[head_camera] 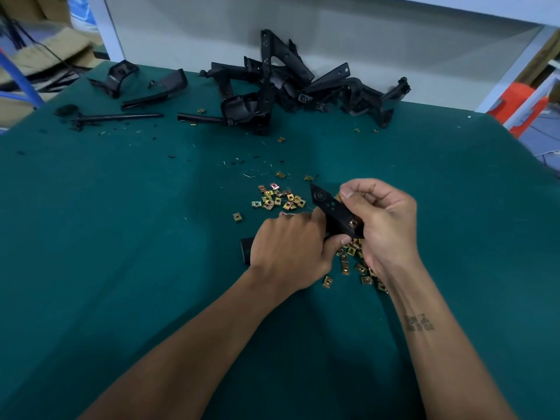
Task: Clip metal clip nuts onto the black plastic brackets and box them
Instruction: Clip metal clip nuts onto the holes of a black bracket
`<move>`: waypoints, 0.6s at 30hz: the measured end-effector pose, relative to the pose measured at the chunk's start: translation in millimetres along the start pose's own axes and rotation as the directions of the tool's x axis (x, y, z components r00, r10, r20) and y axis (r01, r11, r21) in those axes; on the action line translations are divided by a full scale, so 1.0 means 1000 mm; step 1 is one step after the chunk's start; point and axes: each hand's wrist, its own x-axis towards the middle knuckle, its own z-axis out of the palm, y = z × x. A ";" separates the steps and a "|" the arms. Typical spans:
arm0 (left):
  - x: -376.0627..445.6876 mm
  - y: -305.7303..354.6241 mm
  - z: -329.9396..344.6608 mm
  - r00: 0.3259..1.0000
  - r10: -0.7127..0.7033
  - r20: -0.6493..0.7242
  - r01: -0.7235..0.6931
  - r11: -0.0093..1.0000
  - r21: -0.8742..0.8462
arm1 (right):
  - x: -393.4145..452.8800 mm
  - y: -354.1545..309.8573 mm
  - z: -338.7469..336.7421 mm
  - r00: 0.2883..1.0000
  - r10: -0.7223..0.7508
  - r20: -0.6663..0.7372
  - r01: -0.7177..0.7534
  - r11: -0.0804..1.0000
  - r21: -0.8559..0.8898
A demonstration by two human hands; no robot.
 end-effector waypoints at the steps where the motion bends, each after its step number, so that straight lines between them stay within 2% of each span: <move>1: 0.000 0.000 0.000 1.000 -0.001 0.004 0.001 1.000 -0.003 | -0.001 0.000 0.001 1.000 -0.004 -0.006 0.004 1.000 -0.005; 6: 0.000 0.000 0.001 1.000 -0.004 0.019 0.004 1.000 0.000 | -0.005 0.004 0.002 0.999 -0.047 0.000 0.047 0.997 -0.063; 11: 0.000 -0.001 0.002 0.999 0.004 0.034 -0.005 1.000 0.009 | -0.011 0.009 0.006 0.992 -0.116 -0.058 0.111 0.990 -0.084; 18: 0.000 -0.002 0.002 0.999 -0.005 0.032 0.005 1.000 -0.025 | -0.011 0.011 0.004 0.994 -0.094 -0.057 0.089 0.994 -0.070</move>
